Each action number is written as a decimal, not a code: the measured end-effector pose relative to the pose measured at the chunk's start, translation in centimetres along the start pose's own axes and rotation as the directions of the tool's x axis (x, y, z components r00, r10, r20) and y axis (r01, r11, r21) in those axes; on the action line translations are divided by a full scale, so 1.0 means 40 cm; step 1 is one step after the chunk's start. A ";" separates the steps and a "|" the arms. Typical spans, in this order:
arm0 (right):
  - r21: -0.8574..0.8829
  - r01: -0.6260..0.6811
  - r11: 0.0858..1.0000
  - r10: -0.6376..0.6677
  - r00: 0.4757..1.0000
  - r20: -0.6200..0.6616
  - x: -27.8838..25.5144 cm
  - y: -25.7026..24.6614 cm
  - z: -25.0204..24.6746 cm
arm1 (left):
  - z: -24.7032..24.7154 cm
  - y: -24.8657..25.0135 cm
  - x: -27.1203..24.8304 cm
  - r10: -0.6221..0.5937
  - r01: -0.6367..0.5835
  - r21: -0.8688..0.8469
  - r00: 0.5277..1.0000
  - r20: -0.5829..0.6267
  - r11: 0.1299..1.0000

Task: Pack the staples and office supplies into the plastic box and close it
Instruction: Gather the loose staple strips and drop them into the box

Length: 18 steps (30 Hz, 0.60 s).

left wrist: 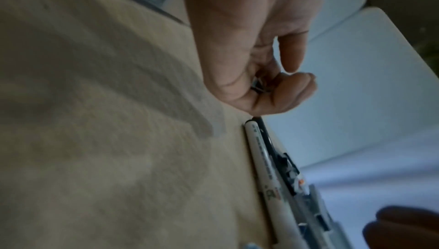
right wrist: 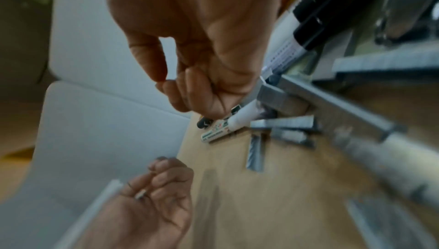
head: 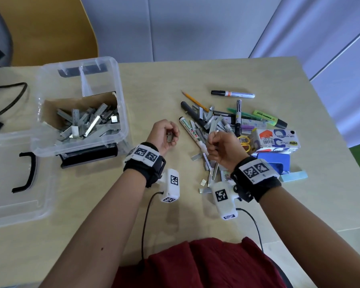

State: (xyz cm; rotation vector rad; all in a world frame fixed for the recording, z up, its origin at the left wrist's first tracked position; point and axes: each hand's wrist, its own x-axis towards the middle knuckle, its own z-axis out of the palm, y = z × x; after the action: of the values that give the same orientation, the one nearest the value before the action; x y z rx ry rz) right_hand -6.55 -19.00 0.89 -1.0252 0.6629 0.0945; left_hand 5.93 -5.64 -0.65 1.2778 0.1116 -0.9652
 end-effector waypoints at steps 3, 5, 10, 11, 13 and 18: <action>-0.155 0.034 0.987 -0.053 0.991 -0.125 0.016 -0.007 -0.013 | 0.023 -0.013 -0.007 0.067 -0.049 0.610 0.998 -0.007 0.791; -0.334 0.068 0.940 -0.152 0.961 -0.232 0.024 -0.020 -0.016 | 0.039 -0.030 -0.013 0.113 -0.118 0.906 0.991 0.078 0.407; -0.908 -0.054 0.415 -0.454 0.853 -0.258 0.060 -0.038 -0.019 | 0.071 -0.063 -0.023 -0.002 -0.266 0.952 0.963 0.269 -0.155; -0.928 -0.114 0.354 -0.434 0.859 -0.271 0.070 -0.040 -0.014 | 0.077 -0.069 -0.023 0.004 -0.278 0.936 0.958 0.285 -0.218; -0.935 -0.238 0.263 -0.390 0.861 -0.328 0.085 -0.047 -0.002 | 0.087 -0.083 -0.023 0.026 -0.299 0.899 0.946 0.323 -0.321; -0.939 -0.336 0.076 -0.388 0.858 -0.338 0.109 -0.069 0.012 | 0.080 -0.091 -0.021 0.006 -0.252 0.963 0.967 0.254 -0.093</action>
State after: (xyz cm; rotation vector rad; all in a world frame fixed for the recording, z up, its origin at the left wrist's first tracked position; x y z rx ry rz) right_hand -1.81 -21.08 0.76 -2.5924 1.1235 0.2814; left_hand 1.66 -7.74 -1.83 2.5568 -1.1804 -0.9112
